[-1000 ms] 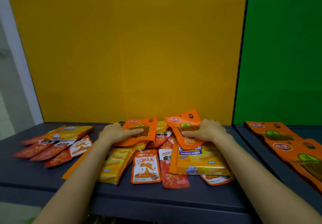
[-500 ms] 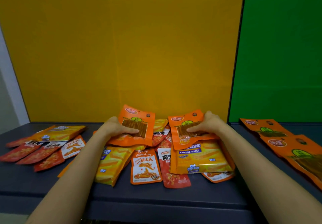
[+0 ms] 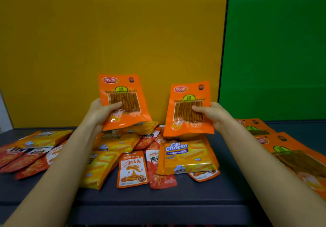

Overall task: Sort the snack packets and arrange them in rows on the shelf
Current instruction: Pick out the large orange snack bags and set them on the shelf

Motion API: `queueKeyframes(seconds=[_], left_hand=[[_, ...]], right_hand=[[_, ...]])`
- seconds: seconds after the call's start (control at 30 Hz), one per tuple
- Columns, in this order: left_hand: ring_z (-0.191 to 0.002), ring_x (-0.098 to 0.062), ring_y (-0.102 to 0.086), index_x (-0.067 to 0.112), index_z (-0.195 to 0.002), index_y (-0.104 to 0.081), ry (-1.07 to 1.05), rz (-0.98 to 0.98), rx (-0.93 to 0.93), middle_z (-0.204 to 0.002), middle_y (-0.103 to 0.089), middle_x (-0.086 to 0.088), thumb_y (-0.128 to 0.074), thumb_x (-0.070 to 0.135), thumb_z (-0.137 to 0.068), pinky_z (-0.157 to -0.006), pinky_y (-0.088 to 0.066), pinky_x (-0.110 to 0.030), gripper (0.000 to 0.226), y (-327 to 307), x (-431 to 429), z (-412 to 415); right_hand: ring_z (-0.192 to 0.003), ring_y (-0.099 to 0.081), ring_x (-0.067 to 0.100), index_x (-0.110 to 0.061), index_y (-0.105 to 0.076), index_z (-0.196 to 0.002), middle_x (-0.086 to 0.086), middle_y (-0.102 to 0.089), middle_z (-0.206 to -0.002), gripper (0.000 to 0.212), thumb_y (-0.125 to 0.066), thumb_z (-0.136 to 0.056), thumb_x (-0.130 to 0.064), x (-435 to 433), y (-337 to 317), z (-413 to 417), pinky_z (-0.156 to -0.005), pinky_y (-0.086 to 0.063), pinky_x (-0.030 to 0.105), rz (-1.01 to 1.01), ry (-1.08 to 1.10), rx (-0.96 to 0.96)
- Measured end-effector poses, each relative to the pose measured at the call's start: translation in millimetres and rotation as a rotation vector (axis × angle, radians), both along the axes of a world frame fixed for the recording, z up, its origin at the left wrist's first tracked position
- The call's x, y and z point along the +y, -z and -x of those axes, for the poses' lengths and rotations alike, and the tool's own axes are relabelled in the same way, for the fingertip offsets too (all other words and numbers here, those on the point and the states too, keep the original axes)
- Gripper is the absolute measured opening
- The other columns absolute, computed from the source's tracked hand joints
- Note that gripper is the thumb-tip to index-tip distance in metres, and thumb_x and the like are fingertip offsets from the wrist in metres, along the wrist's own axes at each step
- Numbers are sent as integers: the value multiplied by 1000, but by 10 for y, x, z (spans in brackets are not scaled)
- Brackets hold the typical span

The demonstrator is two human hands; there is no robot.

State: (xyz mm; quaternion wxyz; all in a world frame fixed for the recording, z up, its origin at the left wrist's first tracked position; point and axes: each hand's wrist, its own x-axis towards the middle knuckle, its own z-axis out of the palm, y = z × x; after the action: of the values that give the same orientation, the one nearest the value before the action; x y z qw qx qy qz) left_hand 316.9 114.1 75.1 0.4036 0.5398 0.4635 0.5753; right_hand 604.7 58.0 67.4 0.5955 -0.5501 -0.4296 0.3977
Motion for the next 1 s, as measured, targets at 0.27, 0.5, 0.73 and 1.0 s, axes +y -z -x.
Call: queueKeyframes(seconds=[0.27, 0.5, 0.73, 1.0], left_hand=[[-39, -3, -63, 18, -84, -59, 188, -14, -113, -46, -66, 9, -62, 1, -83, -39, -51, -17, 17, -255, -301, -953], [-45, -8, -66, 17, -88, -61, 264, 30, -64, -73, -67, -3, -64, 5, -82, -44, -54, -21, 13, -196, -685, -2205], [-69, -15, -64, 17, -108, -56, 301, 102, -8, -86, -66, -3, -65, 13, -84, -57, -50, -27, 26, -30, -1282, -3630], [-65, -16, -65, 7, -109, -60, 364, 171, 23, -95, -69, -12, -64, 6, -83, -62, -55, -27, 26, 272, -1798, -4753]], right_hand=[[-57, -65, 10, -21, -59, -85, 2, -65, -79, 6, -58, -91, -22, -520, -131, -880, -56, -53, 27, -99, 136, 16], [-37, -61, 4, -20, -59, -80, 1, -67, -62, 12, -57, -92, -20, -1111, -127, -2115, -36, -49, 18, -112, 251, 37], [-38, -62, 4, -21, -59, -81, -8, -65, -44, 11, -57, -92, -19, -1606, -116, -3454, -35, -48, 17, -64, 260, 37], [-39, -63, 5, -20, -59, -84, -7, -66, -45, 7, -58, -91, -20, -1759, -63, -4454, -36, -49, 18, -18, 209, 36]])
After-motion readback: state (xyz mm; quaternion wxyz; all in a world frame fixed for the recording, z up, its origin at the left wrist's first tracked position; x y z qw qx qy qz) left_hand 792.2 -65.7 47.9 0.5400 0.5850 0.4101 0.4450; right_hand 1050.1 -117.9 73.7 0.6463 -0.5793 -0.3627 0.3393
